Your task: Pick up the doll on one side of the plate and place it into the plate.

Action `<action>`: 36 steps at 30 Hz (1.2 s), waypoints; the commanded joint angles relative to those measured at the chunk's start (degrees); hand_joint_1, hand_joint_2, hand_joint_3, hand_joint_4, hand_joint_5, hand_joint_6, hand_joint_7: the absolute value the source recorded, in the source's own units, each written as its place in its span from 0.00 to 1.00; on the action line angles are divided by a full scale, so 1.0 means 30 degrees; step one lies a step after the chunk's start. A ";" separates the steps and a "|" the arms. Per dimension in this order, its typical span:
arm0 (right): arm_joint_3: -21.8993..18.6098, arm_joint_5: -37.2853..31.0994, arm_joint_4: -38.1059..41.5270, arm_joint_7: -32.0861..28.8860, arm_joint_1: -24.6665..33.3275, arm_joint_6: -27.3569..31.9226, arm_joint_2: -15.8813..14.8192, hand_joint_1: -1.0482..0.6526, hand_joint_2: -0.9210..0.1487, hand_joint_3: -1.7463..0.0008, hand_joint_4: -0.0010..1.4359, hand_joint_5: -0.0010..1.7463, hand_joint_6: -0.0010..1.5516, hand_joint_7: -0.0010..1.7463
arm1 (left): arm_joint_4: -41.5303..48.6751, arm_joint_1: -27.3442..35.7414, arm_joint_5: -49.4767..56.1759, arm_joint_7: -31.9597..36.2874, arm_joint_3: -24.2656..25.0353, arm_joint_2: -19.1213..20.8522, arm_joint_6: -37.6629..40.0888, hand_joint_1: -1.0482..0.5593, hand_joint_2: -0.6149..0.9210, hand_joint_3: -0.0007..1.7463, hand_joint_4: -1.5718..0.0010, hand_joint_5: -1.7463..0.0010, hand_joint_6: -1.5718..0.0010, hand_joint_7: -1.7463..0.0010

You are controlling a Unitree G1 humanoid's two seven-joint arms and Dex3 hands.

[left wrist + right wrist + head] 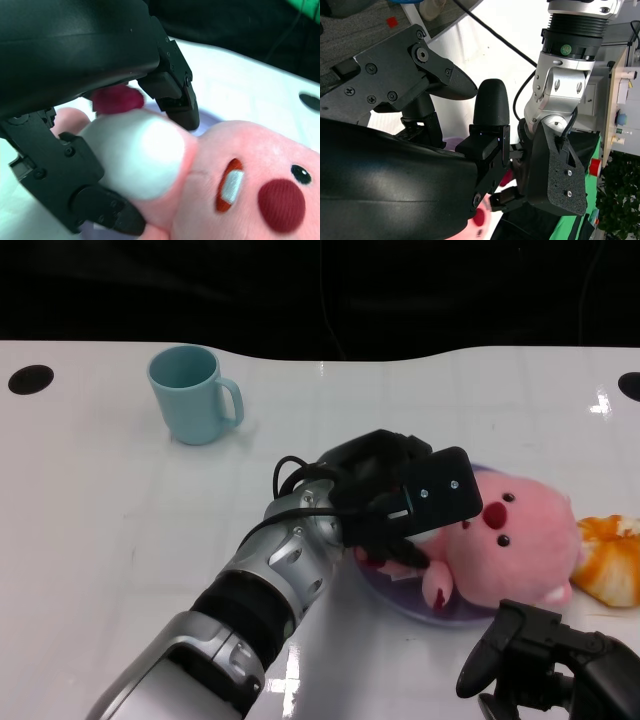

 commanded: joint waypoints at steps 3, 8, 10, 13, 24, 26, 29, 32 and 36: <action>-0.0323 0.0270 -0.0235 0.0055 0.0078 -0.0096 -0.0189 0.48 0.36 0.34 0.45 1.00 0.37 0.83 | -0.1261 -0.0211 0.0717 -0.1573 -0.1132 0.0961 -0.0104 0.17 1.00 0.19 0.93 0.80 0.83 1.00; -0.0442 0.0267 -0.0132 0.0081 0.0057 -0.0170 -0.0213 0.49 0.36 0.35 0.45 1.00 0.37 0.83 | -0.2423 0.0055 0.2522 -0.1418 -0.2765 0.1818 -0.0013 0.03 1.00 0.27 1.00 0.92 0.94 1.00; -0.0475 0.0249 -0.0172 0.0082 0.0055 -0.0073 -0.0219 0.49 0.36 0.35 0.45 1.00 0.37 0.83 | -0.2890 0.0227 0.2720 -0.1519 -0.2913 0.2000 0.0112 0.01 1.00 0.29 1.00 0.95 0.96 1.00; -0.0604 0.0440 -0.0187 0.0171 0.0038 0.0098 -0.0214 0.49 0.36 0.35 0.44 1.00 0.37 0.83 | -0.4168 0.0752 0.2787 -0.1750 -0.2960 0.2544 0.0164 0.00 1.00 0.30 1.00 0.97 0.97 1.00; -0.0962 0.0526 0.0136 0.0372 -0.0024 -0.0222 -0.0305 0.50 0.35 0.36 0.44 1.00 0.36 0.83 | -1.0026 0.2615 0.2376 -0.3079 -0.2119 0.5159 0.0356 0.01 1.00 0.31 1.00 0.98 0.96 0.99; -0.1012 0.0533 0.0184 0.0418 -0.0052 -0.0258 -0.0336 0.49 0.35 0.36 0.44 1.00 0.36 0.83 | -1.1593 0.3179 0.2116 -0.3557 -0.1651 0.5787 0.0370 0.01 1.00 0.30 0.99 0.97 0.96 0.99; -0.1051 0.0554 0.0210 0.0452 -0.0081 -0.0234 -0.0362 0.49 0.34 0.37 0.43 1.00 0.36 0.83 | -1.3014 0.3786 0.1839 -0.3964 -0.1192 0.6254 0.0403 0.02 1.00 0.29 0.99 0.97 0.96 0.99; -0.1057 0.0558 0.0214 0.0461 -0.0083 -0.0236 -0.0362 0.49 0.34 0.37 0.43 1.00 0.36 0.83 | -1.3309 0.3907 0.1833 -0.4105 -0.1168 0.6311 0.0533 0.02 1.00 0.29 0.99 0.96 0.96 0.99; -0.1058 0.0569 0.0322 0.0468 -0.0135 -0.0188 -0.0349 0.50 0.34 0.37 0.43 1.00 0.36 0.83 | -1.6857 0.5756 0.0680 -0.5144 0.0237 0.7884 0.0165 0.04 1.00 0.28 0.98 0.95 0.95 0.99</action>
